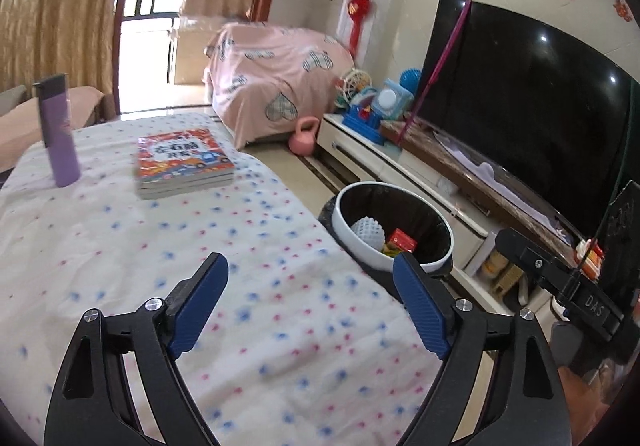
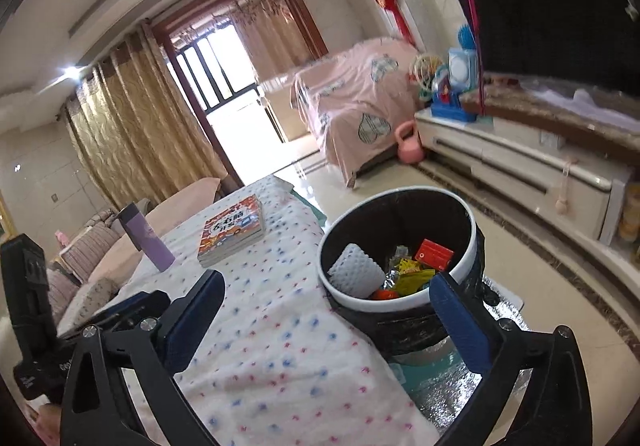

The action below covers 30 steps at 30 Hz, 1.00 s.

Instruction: Collect trash

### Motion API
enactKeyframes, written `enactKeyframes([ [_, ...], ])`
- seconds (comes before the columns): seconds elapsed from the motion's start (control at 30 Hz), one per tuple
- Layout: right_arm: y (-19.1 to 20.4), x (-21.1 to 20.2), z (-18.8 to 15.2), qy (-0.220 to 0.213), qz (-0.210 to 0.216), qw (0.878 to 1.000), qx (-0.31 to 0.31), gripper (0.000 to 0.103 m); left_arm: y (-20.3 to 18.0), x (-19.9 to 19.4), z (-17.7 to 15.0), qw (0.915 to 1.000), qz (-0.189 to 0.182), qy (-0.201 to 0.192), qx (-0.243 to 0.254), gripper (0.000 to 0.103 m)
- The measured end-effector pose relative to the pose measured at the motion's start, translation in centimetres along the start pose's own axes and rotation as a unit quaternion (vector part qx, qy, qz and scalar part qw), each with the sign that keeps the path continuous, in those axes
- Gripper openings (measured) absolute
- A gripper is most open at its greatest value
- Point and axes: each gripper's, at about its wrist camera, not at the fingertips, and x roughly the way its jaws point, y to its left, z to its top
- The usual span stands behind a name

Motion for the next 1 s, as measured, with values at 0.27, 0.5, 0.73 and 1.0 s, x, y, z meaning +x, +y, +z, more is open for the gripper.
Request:
enactKeyframes([
  [0.27, 3.0, -3.5, -2.0, -0.083, -0.029, 0.995, -0.054, 0.103, 1.3, -4.2, -3.0, 0.9955, 0.053, -0.079, -0.004, 0.103],
  [0.5, 4.1, -4.7, -4.1, -0.143, -0.066, 0.984, -0.083, 0.103, 1.5, -5.4, -5.3, 0.9909, 0.086, -0.1, 0.022, 0.103],
  [0.73, 4.1, -4.3, -4.7, -0.131, -0.07, 0.984, -0.095, 0.103, 1.7, -6.1, -6.0, 0.9887, 0.102, -0.106, 0.026, 0.103],
  [1.0, 4.3, -4.0, -5.6, -0.111, -0.071, 0.987, -0.095, 0.103, 1.8, -6.7, -6.0, 0.9865, 0.116, -0.113, 0.025, 0.103],
])
